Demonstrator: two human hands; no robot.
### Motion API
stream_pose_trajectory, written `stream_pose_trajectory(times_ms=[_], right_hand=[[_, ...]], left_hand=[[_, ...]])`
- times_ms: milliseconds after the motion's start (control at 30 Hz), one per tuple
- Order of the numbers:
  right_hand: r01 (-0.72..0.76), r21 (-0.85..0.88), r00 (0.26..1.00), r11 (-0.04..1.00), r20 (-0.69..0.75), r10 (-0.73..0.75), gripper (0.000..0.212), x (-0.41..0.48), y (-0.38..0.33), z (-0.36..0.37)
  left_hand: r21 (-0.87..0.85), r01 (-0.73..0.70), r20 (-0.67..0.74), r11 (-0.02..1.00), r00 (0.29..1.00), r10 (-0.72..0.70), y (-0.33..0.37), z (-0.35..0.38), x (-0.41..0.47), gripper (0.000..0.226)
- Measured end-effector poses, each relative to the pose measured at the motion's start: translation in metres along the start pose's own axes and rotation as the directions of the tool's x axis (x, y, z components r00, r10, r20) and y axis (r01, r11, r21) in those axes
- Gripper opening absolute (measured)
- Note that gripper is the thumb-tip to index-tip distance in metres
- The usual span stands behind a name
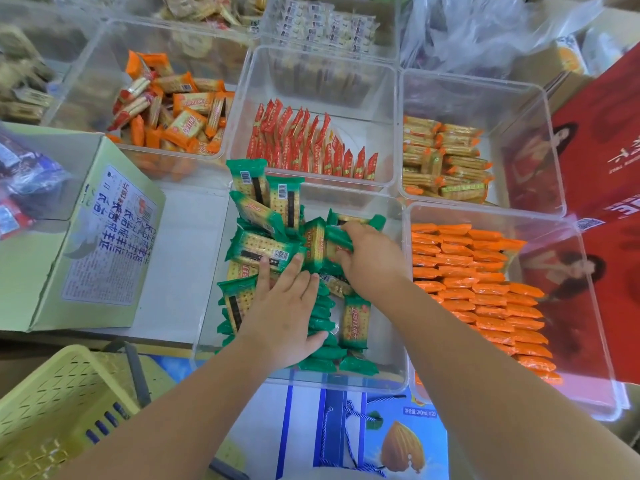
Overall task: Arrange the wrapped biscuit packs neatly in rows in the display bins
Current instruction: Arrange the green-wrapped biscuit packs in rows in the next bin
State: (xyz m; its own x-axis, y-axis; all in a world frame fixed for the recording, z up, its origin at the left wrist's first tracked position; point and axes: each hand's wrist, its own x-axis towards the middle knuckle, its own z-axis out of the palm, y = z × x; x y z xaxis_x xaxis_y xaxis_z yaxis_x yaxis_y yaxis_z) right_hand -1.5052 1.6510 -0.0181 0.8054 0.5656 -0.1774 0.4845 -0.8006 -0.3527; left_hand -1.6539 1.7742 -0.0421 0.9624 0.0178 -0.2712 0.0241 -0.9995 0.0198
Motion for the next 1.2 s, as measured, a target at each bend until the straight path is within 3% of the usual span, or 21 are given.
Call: stream_pose_trajectory(times_ms=[100, 267, 367, 433, 500, 567, 733, 867, 967, 1033, 1100, 1200], right_hand=[[0.065, 0.086, 0.986, 0.994, 0.146, -0.077, 0.027, -0.002, -0.003, -0.001], [-0.049, 0.416, 0.974, 0.908, 0.222, -0.049, 0.024, -0.014, 0.005, -0.002], [-0.051, 0.439, 0.944, 0.897, 0.316, -0.101, 0.043, -0.026, 0.006, 0.002], [-0.15, 0.48, 0.943, 0.864, 0.331, -0.02, 0.054, -0.031, 0.005, 0.005], [-0.282, 0.509, 0.948, 0.813, 0.278, 0.154, 0.045, -0.034, 0.006, 0.008], [-0.339, 0.367, 0.934, 0.866, 0.242, 0.263, 0.033, -0.033, 0.006, 0.013], [-0.241, -0.044, 0.869, 0.969, 0.435, 0.236, 0.024, -0.022, -0.008, 0.025], [-0.232, -0.056, 0.899, 0.971, 0.369, 0.236, 0.022, -0.014, -0.015, 0.037], [-0.222, 0.007, 0.908, 0.975, 0.366, 0.204, 0.039, -0.013, -0.015, 0.046], [-0.19, 0.014, 0.923, 0.982, 0.343, 0.173, 0.034, -0.014, -0.01, 0.047], [-0.282, 0.16, 0.947, 0.946, 0.204, 0.248, 0.025, -0.017, -0.004, 0.045], [-0.361, 0.459, 0.894, 0.812, -0.077, 0.441, 0.025, -0.026, -0.004, 0.038]], left_hand=[[-0.077, 0.016, -0.064, 0.997, 0.998, -0.021, 0.001, -0.001, -0.003, 0.097], [-0.201, 0.058, -0.207, 0.978, 0.973, -0.1, 0.007, -0.002, -0.004, 0.113], [-0.185, 0.05, -0.194, 0.981, 0.977, -0.086, 0.007, 0.001, -0.002, 0.104], [-0.144, 0.048, -0.157, 0.988, 0.985, -0.071, 0.006, 0.001, -0.001, 0.094], [-0.12, 0.055, -0.145, 0.991, 0.987, -0.072, 0.005, 0.001, -0.001, 0.088], [-0.115, 0.055, -0.14, 0.992, 0.988, -0.071, 0.004, 0.0, -0.001, 0.086], [-0.119, 0.028, -0.147, 0.993, 0.988, -0.045, 0.003, -0.001, -0.004, 0.085], [-0.127, 0.025, -0.124, 0.992, 0.991, -0.041, 0.001, -0.004, -0.005, 0.083], [-0.151, 0.028, -0.123, 0.988, 0.991, -0.047, 0.001, -0.005, -0.005, 0.081], [-0.174, 0.022, -0.139, 0.984, 0.989, -0.047, 0.002, -0.006, -0.004, 0.078], [-0.189, 0.023, -0.151, 0.982, 0.987, -0.053, 0.002, -0.007, -0.002, 0.077], [-0.177, 0.025, -0.159, 0.984, 0.986, -0.054, 0.002, -0.007, -0.001, 0.072]])
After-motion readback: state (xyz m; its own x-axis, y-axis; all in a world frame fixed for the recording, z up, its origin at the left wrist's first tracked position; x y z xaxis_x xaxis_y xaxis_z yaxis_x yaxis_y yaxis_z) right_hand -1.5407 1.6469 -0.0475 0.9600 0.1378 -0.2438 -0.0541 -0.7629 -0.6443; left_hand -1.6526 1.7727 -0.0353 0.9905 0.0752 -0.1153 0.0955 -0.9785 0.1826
